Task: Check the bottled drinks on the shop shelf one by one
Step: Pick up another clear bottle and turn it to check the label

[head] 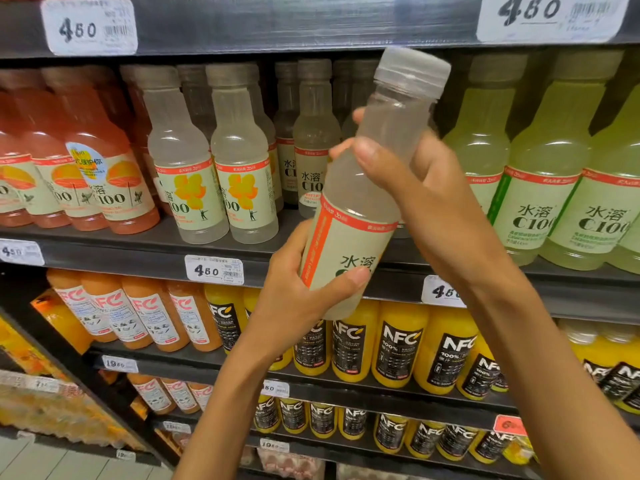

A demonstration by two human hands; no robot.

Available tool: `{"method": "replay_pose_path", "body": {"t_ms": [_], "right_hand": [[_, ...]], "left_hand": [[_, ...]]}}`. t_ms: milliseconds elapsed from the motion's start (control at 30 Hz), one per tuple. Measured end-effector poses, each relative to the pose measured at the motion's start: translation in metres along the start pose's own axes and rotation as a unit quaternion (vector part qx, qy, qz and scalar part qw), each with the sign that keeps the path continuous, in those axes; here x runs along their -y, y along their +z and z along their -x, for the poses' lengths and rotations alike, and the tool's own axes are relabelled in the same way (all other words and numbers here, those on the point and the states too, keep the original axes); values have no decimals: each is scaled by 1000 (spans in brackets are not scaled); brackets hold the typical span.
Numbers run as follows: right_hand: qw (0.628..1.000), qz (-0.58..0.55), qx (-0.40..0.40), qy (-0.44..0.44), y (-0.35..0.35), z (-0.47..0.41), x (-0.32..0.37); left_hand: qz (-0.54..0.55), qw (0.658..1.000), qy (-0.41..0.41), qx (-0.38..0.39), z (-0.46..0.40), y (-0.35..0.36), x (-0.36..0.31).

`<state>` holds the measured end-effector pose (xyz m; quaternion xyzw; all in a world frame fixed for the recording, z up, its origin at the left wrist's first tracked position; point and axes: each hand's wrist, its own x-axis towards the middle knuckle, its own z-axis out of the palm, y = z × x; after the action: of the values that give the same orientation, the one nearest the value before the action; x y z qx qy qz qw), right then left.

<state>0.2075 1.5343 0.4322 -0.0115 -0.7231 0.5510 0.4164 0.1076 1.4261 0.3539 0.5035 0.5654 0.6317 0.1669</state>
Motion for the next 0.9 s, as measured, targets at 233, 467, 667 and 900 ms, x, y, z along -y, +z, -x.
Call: {"method": "replay_pose_path", "body": {"t_ms": [233, 467, 667, 900], "right_hand": [[992, -13, 71, -107, -3, 11, -1], [987, -5, 79, -137, -4, 17, -1], [986, -14, 106, -130, -6, 12, 5], [989, -109, 95, -37, 1, -8, 11]], "left_hand": [[-86, 993, 69, -41, -5, -1, 9], [-50, 996, 72, -28, -11, -7, 17], [30, 999, 40, -17, -5, -7, 24], [103, 994, -11, 38, 10, 10, 26]]}}
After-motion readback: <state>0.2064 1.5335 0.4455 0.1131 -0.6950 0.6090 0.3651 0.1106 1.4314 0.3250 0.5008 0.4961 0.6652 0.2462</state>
